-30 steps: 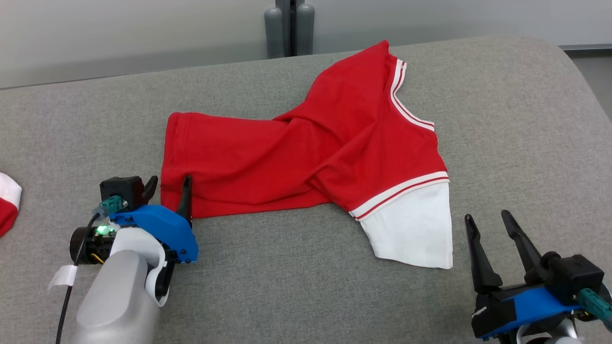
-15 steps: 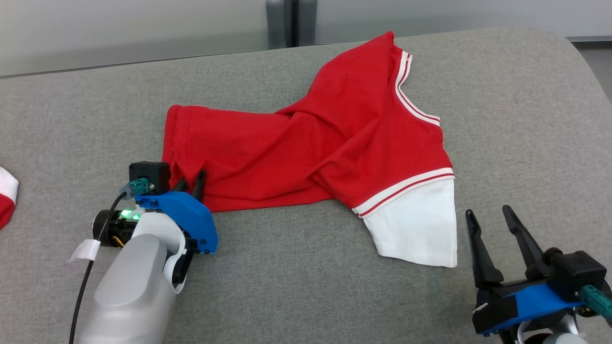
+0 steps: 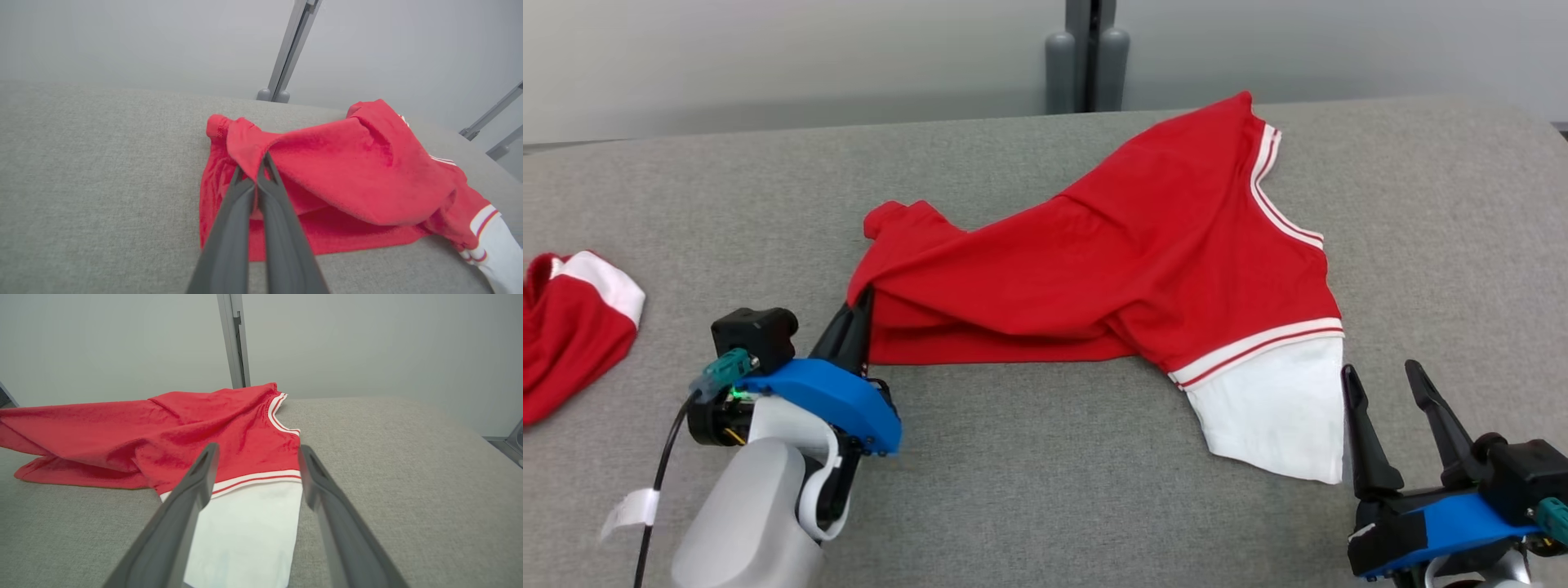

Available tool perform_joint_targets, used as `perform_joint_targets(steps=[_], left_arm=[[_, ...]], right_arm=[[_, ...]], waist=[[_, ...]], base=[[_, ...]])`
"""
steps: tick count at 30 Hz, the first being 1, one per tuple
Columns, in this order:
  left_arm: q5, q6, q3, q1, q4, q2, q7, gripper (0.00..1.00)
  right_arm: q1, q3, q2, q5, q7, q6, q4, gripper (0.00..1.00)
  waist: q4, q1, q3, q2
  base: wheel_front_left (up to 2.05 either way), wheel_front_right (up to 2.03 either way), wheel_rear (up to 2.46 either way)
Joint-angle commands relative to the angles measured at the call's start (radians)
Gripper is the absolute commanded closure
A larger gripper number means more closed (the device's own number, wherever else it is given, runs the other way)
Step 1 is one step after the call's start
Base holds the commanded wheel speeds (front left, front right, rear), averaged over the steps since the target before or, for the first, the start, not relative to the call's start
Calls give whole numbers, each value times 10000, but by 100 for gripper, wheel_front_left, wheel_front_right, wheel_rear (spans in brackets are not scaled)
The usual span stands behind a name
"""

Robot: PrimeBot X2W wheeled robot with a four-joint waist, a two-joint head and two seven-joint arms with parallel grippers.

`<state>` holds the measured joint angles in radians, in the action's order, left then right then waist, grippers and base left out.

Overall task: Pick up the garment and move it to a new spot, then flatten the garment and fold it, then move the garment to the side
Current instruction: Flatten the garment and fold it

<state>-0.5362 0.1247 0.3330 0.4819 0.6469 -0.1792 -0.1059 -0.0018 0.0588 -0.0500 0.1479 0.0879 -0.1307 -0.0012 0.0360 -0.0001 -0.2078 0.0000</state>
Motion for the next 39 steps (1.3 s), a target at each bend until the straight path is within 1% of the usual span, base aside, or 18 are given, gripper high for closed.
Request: perform_joint_targets(steps=[1,4,9,12,14,16,20,22,27,29,30,34,35,38,39], left_arm=[[-123,-112,-37,-407,-873,-35,152,100],[-203,-311,4,-1067,-2524,-129,433,100],[-50,-814,92,-1805,-5230,-240,767,100],[258,-1065,235,-1814,-6107,-273,822,100],[579,-1224,385,-1629,-6212,-341,946,100],[715,-1378,487,-1419,-6203,-187,949,100],[833,-1540,604,-1300,-6068,-33,1039,100],[838,-1600,607,-1333,-6027,-32,1084,100],[405,-1749,562,-1858,-5987,-25,1592,100],[227,-1801,535,-2260,-6094,-184,1955,100],[57,-1958,485,-2756,-6316,-392,2409,100],[-235,-2430,385,-3864,-6948,-906,3443,100],[-297,-2516,380,-4053,-7102,-959,3636,100],[-222,-2641,325,-4237,-7053,-1192,3795,100],[-193,-2670,320,-4196,-6877,-1167,3739,100]], right_arm=[[98,72,-12,-4,-25,-1,-41,0],[191,189,-10,-6,-20,-1,-57,0],[267,307,-13,-4,-55,-1,-117,0],[263,333,-12,25,-53,-1,-128,0],[203,278,-12,34,-74,-1,-107,0],[143,240,-11,51,-76,-1,-76,0],[123,156,-13,88,-46,-1,-23,0],[140,146,-11,97,-35,-1,-4,0],[248,230,-13,111,-24,-1,3,0],[274,253,-11,98,-43,-3,-5,0],[289,269,-13,88,-80,-1,-32,0],[328,302,-13,98,-127,-1,-96,0],[342,315,-13,102,-117,-1,-114,0],[291,312,-11,89,-128,-1,-145,0],[241,296,-11,81,-131,-1,-147,0]], waist=[[-129,1,114,0],[-323,1,261,0],[-598,1,462,0],[-734,1,529,0],[-761,1,542,0],[-760,1,570,0],[-649,1,645,0],[-601,1,666,0],[-462,1,706,0],[-422,1,704,0],[-374,1,680,0],[-311,1,623,0],[-315,1,596,0],[-316,1,488,0],[-309,1,461,0]], base=[[0,0,0],[0,0,0],[0,0,0],[0,0,0],[0,0,0],[0,0,0],[0,0,0],[0,0,0],[0,0,0],[0,0,0],[0,0,0],[0,0,0],[0,0,0],[0,0,0],[0,0,0]])
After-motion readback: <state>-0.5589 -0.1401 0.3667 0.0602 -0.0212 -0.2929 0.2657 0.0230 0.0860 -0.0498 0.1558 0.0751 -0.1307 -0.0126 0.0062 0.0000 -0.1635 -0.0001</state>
